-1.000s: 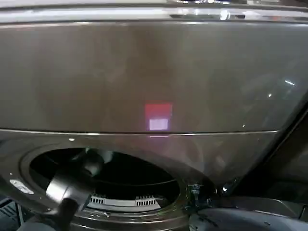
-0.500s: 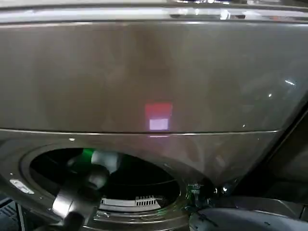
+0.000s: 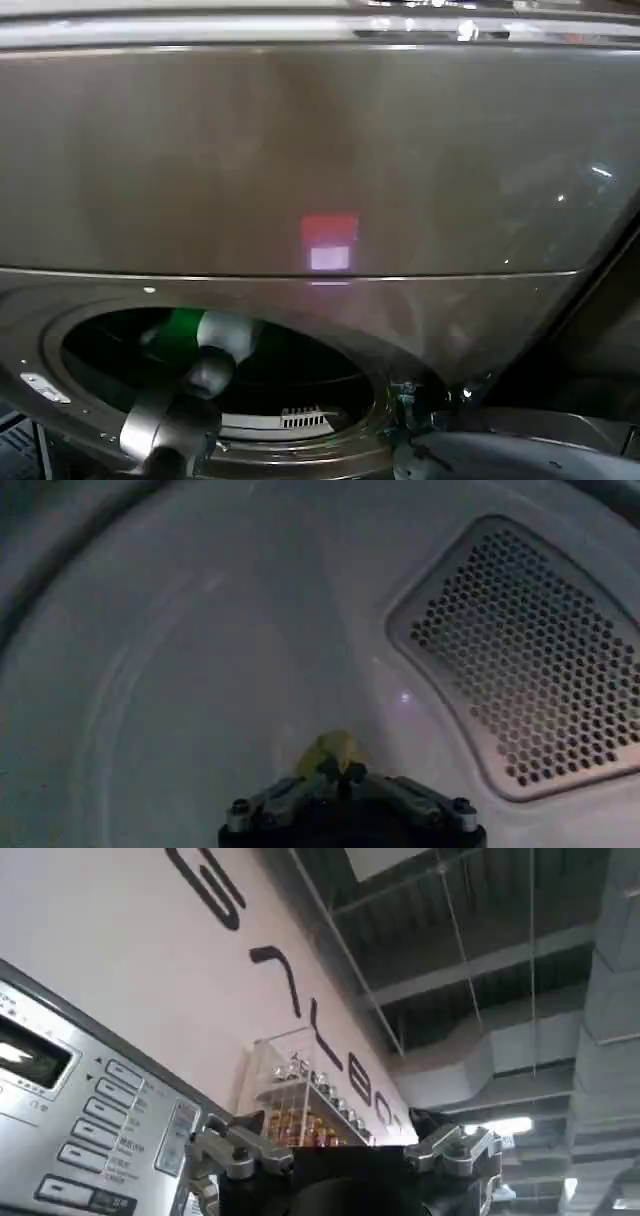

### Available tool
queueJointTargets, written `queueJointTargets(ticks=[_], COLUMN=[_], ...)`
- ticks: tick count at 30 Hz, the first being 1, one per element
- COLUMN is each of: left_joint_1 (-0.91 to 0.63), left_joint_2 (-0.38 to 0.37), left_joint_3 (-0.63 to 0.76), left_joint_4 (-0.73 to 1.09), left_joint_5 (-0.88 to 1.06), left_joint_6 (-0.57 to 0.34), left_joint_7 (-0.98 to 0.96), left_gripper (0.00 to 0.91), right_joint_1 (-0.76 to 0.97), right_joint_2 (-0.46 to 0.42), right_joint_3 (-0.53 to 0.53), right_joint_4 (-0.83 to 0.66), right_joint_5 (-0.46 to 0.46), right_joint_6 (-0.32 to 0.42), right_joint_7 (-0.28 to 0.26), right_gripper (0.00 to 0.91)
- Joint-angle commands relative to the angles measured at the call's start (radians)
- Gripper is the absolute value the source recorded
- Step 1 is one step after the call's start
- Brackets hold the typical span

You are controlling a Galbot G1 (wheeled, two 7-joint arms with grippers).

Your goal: Grasp the clothes from the dryer.

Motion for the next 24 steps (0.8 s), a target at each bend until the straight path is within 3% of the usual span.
queueJointTargets(ticks=[1,24], left_joint_1=[0.001,0.004], left_joint_2=[-0.007,-0.012], left_joint_3=[-0.017,0.006], left_joint_4=[-0.009,0.017], left_joint_5=[0.055,0.058], left_joint_6=[-0.018,-0.009], left_joint_7=[-0.051,-0.036], left_gripper=[0.0,0.0], right_joint_1=[0.001,-0.006], right_joint_2=[0.0,-0.012], right_joint_3=[0.001,0.011], right_joint_4=[0.0,-0.01], right_joint_5=[-0.009,-0.004], right_joint_6=[-0.012,0.006], right_joint_7=[-0.006,0.006], right_gripper=[0.907,0.907])
